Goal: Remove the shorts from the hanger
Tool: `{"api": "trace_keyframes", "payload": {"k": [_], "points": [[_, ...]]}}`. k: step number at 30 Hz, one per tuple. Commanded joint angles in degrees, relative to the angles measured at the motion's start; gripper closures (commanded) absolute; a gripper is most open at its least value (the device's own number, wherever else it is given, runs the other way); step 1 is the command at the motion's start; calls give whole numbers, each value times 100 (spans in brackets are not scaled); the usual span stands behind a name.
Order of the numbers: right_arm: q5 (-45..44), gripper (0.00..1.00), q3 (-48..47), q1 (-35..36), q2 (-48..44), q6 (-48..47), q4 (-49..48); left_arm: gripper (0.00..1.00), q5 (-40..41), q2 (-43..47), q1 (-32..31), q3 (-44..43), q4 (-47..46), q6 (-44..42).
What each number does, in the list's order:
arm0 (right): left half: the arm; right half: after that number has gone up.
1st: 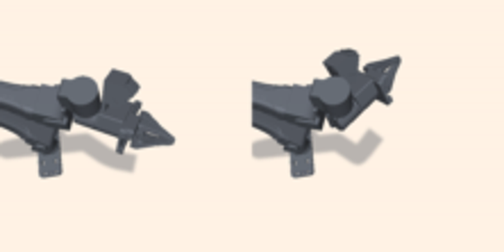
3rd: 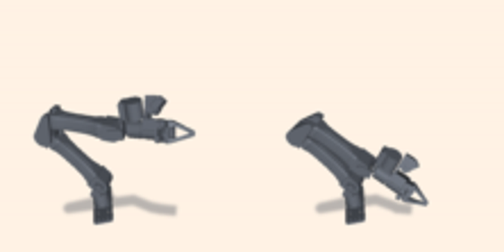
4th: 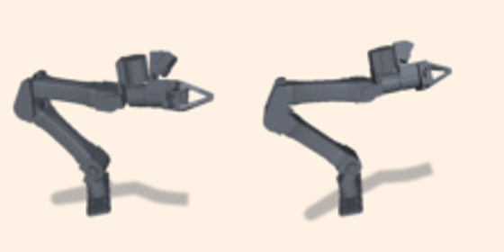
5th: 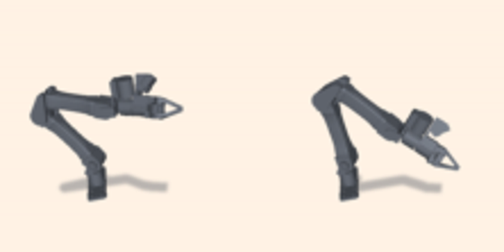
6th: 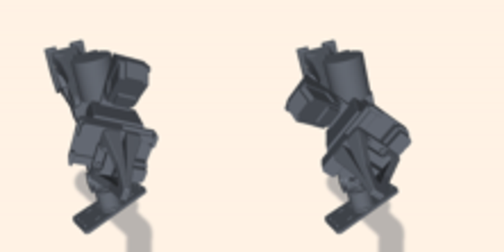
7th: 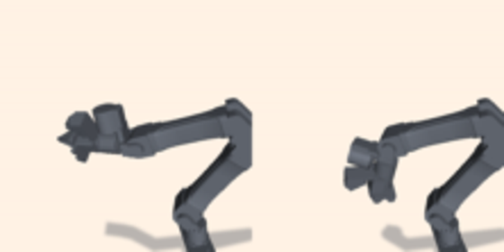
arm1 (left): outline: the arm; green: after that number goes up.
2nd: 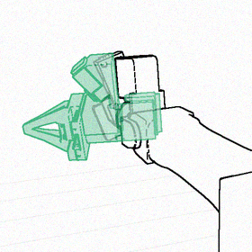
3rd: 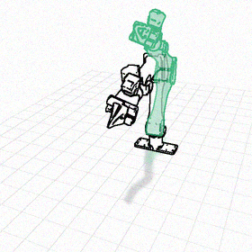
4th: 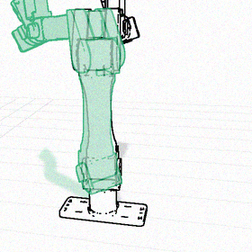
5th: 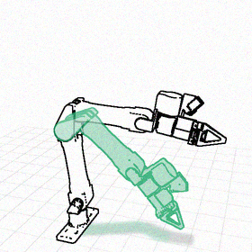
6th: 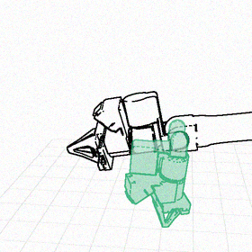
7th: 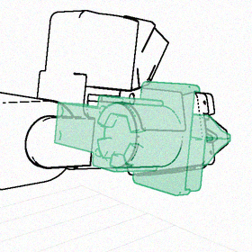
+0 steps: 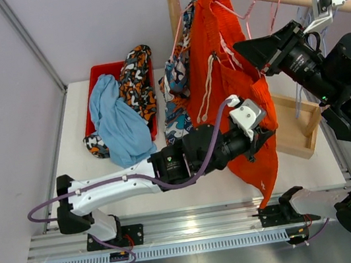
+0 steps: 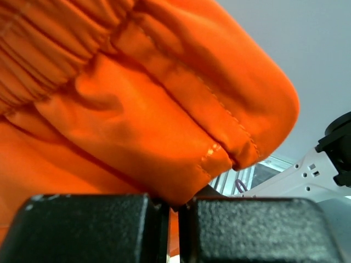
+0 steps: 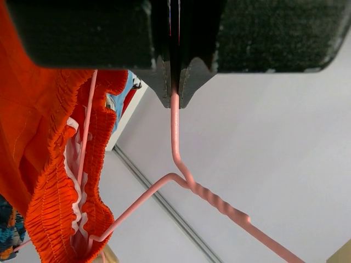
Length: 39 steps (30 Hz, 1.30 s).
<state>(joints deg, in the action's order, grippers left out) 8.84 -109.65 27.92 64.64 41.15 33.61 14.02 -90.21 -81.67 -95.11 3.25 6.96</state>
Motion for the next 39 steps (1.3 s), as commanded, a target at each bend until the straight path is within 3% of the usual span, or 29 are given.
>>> {"api": "trace_keyframes", "payload": {"k": [1, 13, 17, 23, 31, 35, 39], "points": [[-84, 100, -347, 29, -145, 61, -698, 100, 109, 328, -182, 385, -263, -98], [-875, 100, -1190, 29, 277, -739, -258, 100, 1181, 1006, -2229, 2653, -368, 700], [-875, 100, -1217, 38, 233, -670, -21, 100, 1479, 1146, -2283, 3007, -386, 1096], [-972, 100, -524, 29, -425, -213, 602, 100, 2095, 1190, -1731, 2429, 79, 720], [-656, 100, 1173, 29, -1822, 543, 1963, 100, 2087, 1094, -219, 927, 1028, -71], [-541, 100, 973, 20, -1991, 658, 2396, 100, 2271, 1058, 90, 494, 1678, -63], [-752, 100, 403, 20, -1650, 343, 2476, 100, 2149, 1576, -155, 949, 2143, 410]]}}
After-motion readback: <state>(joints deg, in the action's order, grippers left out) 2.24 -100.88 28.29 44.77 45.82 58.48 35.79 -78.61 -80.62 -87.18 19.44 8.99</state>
